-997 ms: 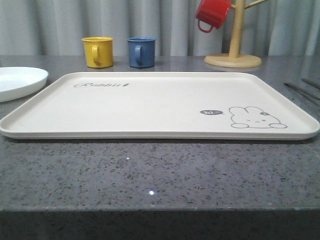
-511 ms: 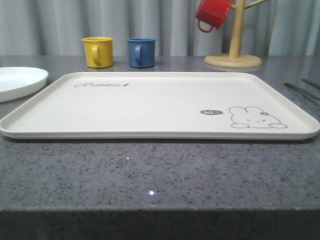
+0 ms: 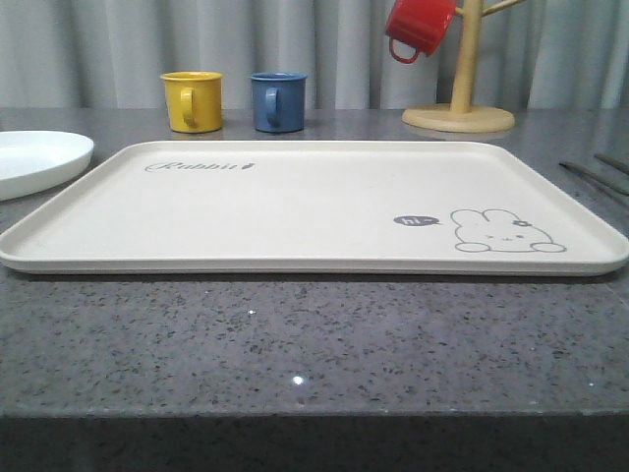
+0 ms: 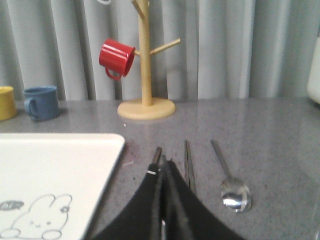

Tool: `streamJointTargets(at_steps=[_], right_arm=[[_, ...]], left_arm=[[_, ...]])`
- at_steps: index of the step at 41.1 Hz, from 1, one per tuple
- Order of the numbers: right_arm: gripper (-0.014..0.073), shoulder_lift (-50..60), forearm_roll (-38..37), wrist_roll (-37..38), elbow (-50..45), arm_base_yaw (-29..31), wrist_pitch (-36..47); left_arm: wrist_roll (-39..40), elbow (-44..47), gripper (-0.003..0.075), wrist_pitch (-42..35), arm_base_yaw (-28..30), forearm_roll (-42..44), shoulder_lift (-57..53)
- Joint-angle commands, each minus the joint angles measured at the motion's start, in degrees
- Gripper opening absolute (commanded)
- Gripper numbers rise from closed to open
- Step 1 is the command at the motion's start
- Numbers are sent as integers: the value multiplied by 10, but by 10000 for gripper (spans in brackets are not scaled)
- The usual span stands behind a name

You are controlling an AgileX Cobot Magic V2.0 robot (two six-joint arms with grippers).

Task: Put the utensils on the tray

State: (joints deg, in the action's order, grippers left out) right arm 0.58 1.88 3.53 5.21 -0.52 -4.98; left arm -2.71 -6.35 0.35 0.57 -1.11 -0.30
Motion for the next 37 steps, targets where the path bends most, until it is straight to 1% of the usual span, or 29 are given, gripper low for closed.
streamJointTargets(at_steps=[1, 5, 11, 16, 21, 29, 37], right_arm=[[-63, -7, -6, 0, 80, 0, -7], [-63, -45, -6, 0, 146, 0, -62], [-63, -126, -6, 0, 248, 0, -147], [-63, -205, -6, 0, 331, 0, -221], [-63, -270, -6, 0, 375, 0, -264], [-63, -344, -6, 0, 378, 0, -265], [-63, -393, -6, 0, 378, 0, -272]], left_arm=[[-1, -79, -18, -4, 2, -4, 16], [-1, -146, -18, 51, 2, 11, 57], [-1, -255, -18, 158, 2, 30, 134], [-1, -319, -18, 209, 2, 30, 198], [-1, -342, -18, 212, 2, 30, 248], [-1, -342, -18, 217, 2, 29, 291], [-1, -342, -18, 216, 2, 20, 322]])
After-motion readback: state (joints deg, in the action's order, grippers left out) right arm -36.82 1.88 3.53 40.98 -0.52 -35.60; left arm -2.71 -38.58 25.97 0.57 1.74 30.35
